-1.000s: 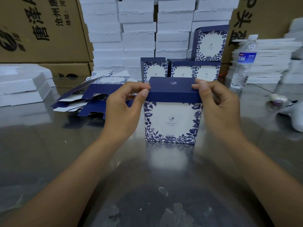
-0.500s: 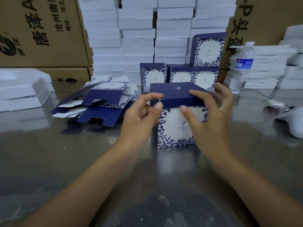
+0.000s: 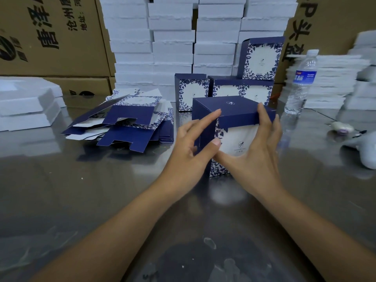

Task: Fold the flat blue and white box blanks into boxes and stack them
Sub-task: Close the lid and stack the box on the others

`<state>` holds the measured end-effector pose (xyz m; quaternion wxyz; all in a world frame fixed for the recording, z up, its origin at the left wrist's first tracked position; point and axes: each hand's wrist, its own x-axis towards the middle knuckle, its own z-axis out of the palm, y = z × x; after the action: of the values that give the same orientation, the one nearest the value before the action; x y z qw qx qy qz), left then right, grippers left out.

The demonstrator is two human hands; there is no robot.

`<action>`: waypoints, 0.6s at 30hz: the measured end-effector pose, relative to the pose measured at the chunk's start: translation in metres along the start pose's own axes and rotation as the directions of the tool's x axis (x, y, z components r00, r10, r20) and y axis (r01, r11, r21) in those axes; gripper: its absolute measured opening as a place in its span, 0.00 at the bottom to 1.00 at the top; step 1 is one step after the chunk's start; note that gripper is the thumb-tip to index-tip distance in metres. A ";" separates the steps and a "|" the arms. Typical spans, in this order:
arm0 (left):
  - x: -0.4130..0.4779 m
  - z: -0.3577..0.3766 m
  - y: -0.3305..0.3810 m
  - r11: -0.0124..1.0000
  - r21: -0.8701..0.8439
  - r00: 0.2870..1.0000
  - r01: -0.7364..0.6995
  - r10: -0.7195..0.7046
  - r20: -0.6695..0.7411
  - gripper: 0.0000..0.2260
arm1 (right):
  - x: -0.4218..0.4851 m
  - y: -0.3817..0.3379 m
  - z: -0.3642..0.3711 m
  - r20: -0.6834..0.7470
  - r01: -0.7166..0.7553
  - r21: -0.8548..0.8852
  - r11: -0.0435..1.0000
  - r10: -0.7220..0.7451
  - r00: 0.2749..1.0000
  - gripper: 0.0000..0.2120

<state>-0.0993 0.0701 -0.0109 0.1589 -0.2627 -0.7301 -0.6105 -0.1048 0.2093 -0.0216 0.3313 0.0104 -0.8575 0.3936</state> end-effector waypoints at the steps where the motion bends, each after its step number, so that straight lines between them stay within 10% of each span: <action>1: -0.001 0.001 -0.002 1.000 0.009 1.000 -0.017 0.017 0.011 0.24 | -0.001 0.001 0.001 0.002 0.004 -0.007 1.000 -0.004 1.000 0.55; 18: 0.011 0.009 -0.033 0.964 -0.034 0.957 0.266 -0.268 -0.108 0.09 | 0.028 0.020 0.005 -0.069 -0.027 0.055 0.998 0.030 0.997 0.56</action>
<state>-0.1268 0.0768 -0.0331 0.1134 -0.1287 -0.7430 -0.6469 -0.1353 0.2262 -0.0208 0.3552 -0.0067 -0.8345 0.4212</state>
